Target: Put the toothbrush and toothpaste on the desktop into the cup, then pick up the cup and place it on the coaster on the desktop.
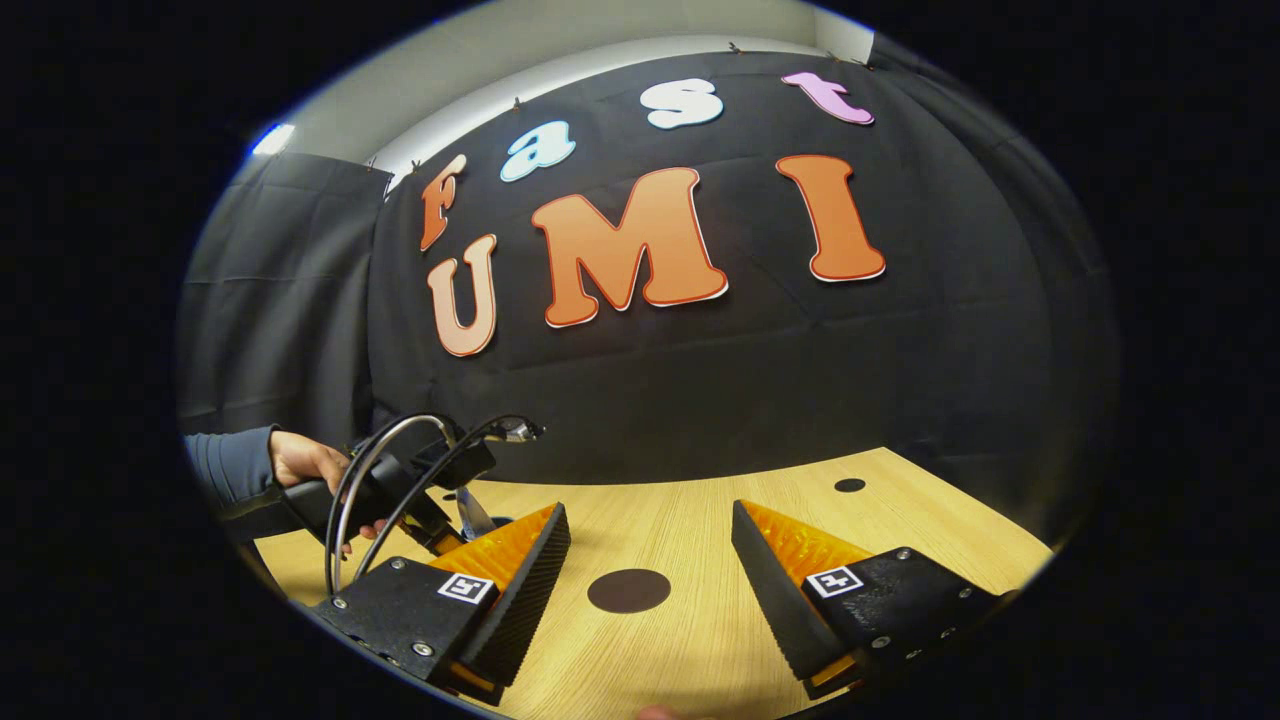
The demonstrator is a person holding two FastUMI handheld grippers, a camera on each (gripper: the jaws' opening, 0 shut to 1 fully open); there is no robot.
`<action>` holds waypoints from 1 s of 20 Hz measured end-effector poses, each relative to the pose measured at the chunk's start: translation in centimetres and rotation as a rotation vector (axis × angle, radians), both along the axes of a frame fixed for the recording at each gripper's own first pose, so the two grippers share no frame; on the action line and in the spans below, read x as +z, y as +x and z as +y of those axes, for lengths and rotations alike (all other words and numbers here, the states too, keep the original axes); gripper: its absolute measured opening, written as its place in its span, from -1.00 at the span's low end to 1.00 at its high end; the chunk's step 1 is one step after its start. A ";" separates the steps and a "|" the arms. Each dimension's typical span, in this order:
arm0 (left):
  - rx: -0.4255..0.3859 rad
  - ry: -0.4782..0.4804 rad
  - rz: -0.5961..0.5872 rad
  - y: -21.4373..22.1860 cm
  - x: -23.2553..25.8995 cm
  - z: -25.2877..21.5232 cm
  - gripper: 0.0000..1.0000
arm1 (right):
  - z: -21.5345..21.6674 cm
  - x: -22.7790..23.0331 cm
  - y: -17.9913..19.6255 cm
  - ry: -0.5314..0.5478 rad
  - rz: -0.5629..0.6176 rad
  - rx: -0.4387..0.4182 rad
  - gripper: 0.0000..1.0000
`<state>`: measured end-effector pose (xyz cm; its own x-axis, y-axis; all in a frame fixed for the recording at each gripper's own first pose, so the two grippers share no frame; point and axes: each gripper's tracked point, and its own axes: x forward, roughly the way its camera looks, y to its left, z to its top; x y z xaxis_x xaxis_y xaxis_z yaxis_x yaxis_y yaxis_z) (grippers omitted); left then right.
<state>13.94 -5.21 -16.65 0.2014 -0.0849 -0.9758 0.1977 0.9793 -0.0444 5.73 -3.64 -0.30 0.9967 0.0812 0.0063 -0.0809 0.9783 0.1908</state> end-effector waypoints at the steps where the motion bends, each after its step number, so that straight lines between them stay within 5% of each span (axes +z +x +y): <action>1: 0.003 0.000 -0.007 0.5 -0.7 0.2 0.58 | 0.1 -0.1 -0.1 -0.004 0.003 0.000 0.96; 4: -0.007 0.013 -0.021 1.8 -3.1 -0.1 0.58 | 0.1 -1.0 -0.4 -0.011 0.022 0.010 0.96; 5: -0.008 0.016 -0.012 2.0 -3.3 -0.2 0.32 | 0.1 -1.0 -0.6 -0.007 0.020 0.012 0.96; 6: -0.002 0.014 -0.014 2.5 -3.7 -0.3 0.32 | 0.0 -0.7 -0.4 -0.004 0.018 0.009 0.96; 10: 0.023 0.010 -0.014 4.6 -5.9 -1.2 -0.31 | 0.3 -1.1 -0.5 0.006 0.023 0.011 0.96; 20: 0.018 -0.013 -0.073 14.6 -11.1 -5.7 -0.31 | -0.6 -1.3 -1.2 -0.003 0.015 -0.005 0.95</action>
<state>28.58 -10.87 -27.79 0.2733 -0.0930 -0.9574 0.1829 0.9822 -0.0432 4.50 -4.20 -1.59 0.9970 0.0763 -0.0093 -0.0731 0.9792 0.1893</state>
